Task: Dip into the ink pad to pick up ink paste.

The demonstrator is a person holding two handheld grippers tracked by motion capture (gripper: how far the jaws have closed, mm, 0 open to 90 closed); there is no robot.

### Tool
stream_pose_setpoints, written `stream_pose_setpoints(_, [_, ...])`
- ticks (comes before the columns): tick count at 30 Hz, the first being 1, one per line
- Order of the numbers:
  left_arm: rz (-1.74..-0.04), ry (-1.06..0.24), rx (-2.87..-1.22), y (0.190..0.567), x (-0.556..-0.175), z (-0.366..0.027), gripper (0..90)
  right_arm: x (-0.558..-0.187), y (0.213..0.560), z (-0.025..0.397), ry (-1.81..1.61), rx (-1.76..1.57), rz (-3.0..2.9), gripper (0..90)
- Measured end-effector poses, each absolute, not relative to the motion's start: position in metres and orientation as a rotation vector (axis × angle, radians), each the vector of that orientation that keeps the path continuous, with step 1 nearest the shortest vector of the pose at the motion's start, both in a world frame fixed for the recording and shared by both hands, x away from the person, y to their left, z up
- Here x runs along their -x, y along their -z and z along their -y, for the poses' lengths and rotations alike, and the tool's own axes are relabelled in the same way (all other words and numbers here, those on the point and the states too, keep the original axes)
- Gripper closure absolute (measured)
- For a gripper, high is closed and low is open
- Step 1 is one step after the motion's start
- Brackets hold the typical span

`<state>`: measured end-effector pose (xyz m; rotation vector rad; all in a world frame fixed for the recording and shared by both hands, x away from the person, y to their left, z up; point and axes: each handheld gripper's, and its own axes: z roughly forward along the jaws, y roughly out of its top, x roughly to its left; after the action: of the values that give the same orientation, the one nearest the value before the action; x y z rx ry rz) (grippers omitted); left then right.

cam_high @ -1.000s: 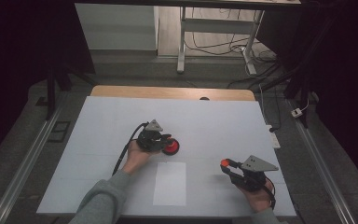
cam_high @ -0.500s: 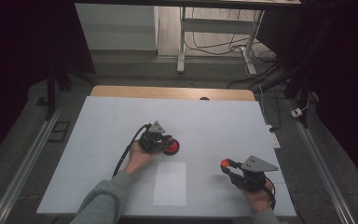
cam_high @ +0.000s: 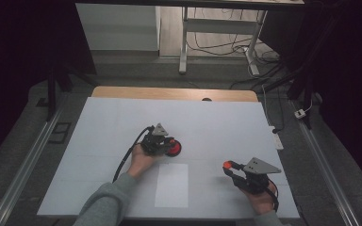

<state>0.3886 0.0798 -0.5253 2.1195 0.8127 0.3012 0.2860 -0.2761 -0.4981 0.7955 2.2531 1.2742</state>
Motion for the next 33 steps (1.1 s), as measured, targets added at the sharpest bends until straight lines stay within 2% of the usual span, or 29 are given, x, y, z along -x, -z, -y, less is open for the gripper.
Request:
stream_pose_setpoints(8, [-0.814, -0.337, -2.111, 0.5273, -0.385, -0.0782, 72.9, -0.286, 0.4987, 0.2757, -1.272, -0.801, -2.247, 64.8])
stream_pose_setpoints(33, [-0.824, -0.342, -2.093, 0.5289, -0.3833, -0.0789, 72.9, -0.2857, 0.4977, 0.2772, -1.257, -0.812, -2.246, 64.8])
